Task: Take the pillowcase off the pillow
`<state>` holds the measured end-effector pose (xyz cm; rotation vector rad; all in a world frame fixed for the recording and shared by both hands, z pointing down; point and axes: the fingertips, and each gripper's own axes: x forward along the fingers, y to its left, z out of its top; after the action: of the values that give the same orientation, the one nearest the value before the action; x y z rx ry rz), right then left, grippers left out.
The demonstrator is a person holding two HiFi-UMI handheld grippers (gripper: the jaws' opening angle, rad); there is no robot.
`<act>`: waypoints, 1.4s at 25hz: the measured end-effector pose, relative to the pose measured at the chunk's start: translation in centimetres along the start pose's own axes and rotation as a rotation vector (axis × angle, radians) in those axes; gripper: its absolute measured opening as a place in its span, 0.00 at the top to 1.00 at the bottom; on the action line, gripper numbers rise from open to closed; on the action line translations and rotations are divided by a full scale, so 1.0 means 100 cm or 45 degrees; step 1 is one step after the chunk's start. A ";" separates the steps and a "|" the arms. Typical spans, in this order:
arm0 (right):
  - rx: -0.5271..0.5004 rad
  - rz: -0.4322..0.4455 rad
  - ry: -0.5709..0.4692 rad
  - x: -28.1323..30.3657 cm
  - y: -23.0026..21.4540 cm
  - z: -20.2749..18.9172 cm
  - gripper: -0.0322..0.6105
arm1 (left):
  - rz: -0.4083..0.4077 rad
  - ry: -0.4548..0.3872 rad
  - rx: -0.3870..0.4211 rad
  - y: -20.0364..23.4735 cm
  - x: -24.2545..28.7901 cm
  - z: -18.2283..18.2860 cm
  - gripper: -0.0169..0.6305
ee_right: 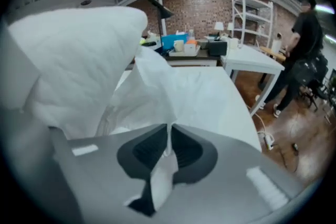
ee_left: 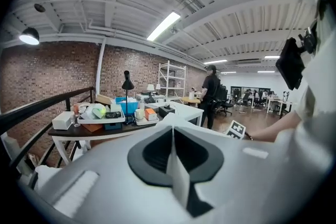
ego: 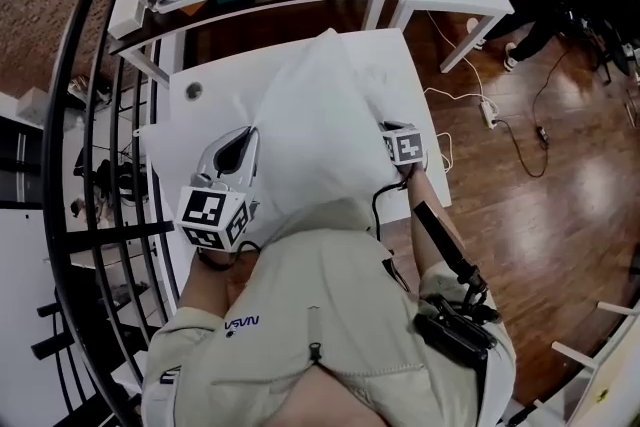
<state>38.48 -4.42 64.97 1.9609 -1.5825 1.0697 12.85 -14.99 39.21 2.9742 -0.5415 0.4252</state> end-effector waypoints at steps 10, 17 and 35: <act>0.252 -0.221 -0.540 -0.120 -0.062 0.032 0.87 | -0.140 0.014 0.092 -0.032 0.046 0.000 0.95; 0.077 -0.326 -0.591 -0.155 -0.037 0.035 0.89 | -0.125 0.306 0.135 -0.031 0.113 -0.095 0.89; -0.164 0.066 -0.449 -0.150 0.084 0.018 0.94 | 0.204 0.186 -0.195 -0.026 -0.014 -0.114 0.84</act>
<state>30.04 1.60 51.09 2.1139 -1.8395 0.6432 9.64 -10.51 49.65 2.7385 -0.7615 0.5811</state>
